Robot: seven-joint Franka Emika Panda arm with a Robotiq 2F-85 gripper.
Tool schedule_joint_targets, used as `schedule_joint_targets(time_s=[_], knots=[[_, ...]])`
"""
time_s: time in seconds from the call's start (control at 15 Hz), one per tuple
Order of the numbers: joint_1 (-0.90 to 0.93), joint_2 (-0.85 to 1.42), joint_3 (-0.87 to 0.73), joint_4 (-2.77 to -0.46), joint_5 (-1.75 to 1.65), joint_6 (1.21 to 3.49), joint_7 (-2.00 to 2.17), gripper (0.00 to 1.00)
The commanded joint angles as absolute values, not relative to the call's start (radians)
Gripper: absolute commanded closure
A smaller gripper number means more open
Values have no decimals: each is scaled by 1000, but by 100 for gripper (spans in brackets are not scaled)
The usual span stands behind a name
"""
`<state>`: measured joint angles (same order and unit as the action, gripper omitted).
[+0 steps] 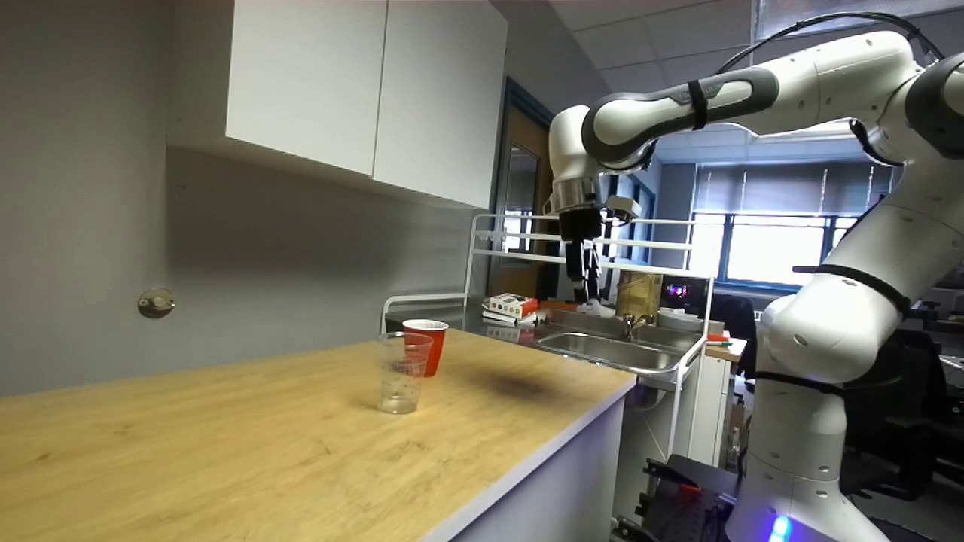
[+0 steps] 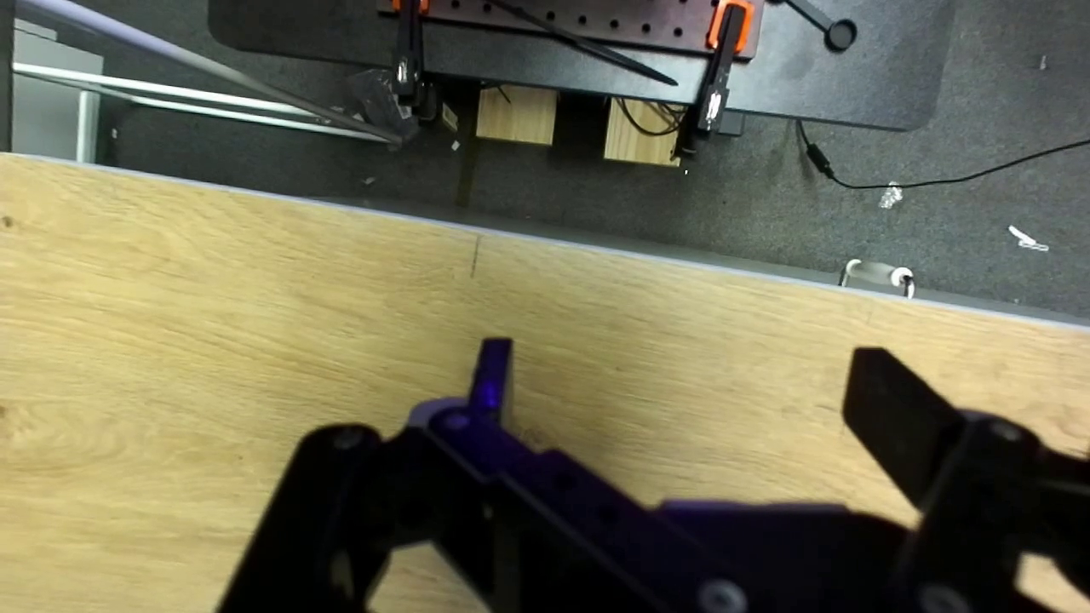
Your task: Pour the contents of the orange cup into the transparent one
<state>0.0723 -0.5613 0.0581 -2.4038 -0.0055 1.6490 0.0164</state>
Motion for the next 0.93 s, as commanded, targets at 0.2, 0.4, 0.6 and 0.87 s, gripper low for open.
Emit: schedule_joint_targets(time_s=[0.2,0.4,0.6,0.87], knots=[[53,-461,70,-2339,-18,1780,64,0],[44,-373,81,-2291,-50,1874,90,0],[39,-267,85,-2212,-75,1923,116,0],[44,-108,80,-2057,-110,1929,130,0]])
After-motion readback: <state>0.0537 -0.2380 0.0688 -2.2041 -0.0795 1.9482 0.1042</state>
